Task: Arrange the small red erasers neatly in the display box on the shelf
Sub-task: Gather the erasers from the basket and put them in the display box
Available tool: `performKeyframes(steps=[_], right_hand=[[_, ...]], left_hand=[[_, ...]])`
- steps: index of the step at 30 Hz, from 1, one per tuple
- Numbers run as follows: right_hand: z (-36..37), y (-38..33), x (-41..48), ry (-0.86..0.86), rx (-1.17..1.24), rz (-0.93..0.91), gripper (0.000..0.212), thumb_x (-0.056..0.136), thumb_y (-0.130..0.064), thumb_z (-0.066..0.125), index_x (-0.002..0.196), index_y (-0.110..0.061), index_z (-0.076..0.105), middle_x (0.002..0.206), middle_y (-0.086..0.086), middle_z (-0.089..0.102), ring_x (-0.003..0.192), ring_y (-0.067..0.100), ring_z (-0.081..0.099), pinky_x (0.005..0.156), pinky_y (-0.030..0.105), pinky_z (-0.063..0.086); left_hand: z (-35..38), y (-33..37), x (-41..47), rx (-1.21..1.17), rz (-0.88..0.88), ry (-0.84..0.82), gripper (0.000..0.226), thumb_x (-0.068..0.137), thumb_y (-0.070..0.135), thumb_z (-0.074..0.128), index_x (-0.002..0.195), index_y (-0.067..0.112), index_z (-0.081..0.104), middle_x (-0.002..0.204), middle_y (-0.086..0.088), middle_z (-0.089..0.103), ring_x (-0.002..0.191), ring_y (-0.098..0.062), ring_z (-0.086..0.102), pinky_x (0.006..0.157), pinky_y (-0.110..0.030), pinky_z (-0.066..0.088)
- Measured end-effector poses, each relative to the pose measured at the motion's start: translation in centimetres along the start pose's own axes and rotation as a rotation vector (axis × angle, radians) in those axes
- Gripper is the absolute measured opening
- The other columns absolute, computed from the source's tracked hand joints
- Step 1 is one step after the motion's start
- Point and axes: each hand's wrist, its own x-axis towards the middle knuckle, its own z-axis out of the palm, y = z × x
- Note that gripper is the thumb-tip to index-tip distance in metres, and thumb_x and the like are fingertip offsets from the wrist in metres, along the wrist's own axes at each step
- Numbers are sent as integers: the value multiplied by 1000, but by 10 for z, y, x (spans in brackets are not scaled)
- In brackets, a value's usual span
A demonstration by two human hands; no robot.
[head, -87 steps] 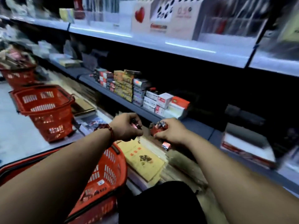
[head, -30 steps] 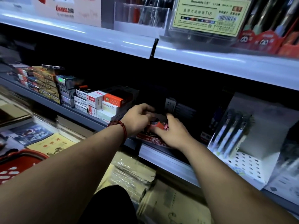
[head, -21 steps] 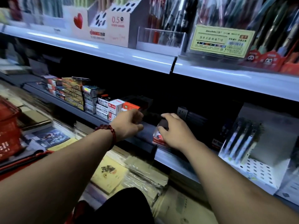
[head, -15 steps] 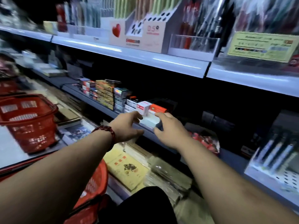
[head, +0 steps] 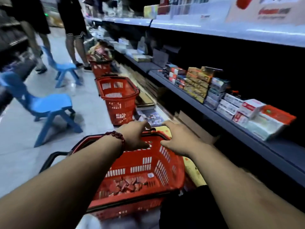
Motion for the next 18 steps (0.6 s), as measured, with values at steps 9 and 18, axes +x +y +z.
performKeyframes(steps=[9, 18], right_hand=[[126, -21, 80, -366, -24, -34, 82, 78, -29, 84, 148, -17, 43, 144, 11, 49, 133, 30, 50, 108, 33, 43], [247, -23, 133, -735, -175, -114, 103, 72, -32, 90, 155, -21, 30, 147, 10, 43, 136, 31, 47, 112, 40, 43]], left_hand=[[78, -122, -4, 48, -156, -216, 73, 80, 45, 80, 141, 23, 49, 143, -2, 55, 131, -24, 54, 107, -40, 45], [179, -181, 30, 100, -176, -528, 86, 75, 49, 84, 147, 24, 43, 143, -5, 46, 129, -30, 52, 103, -43, 46]])
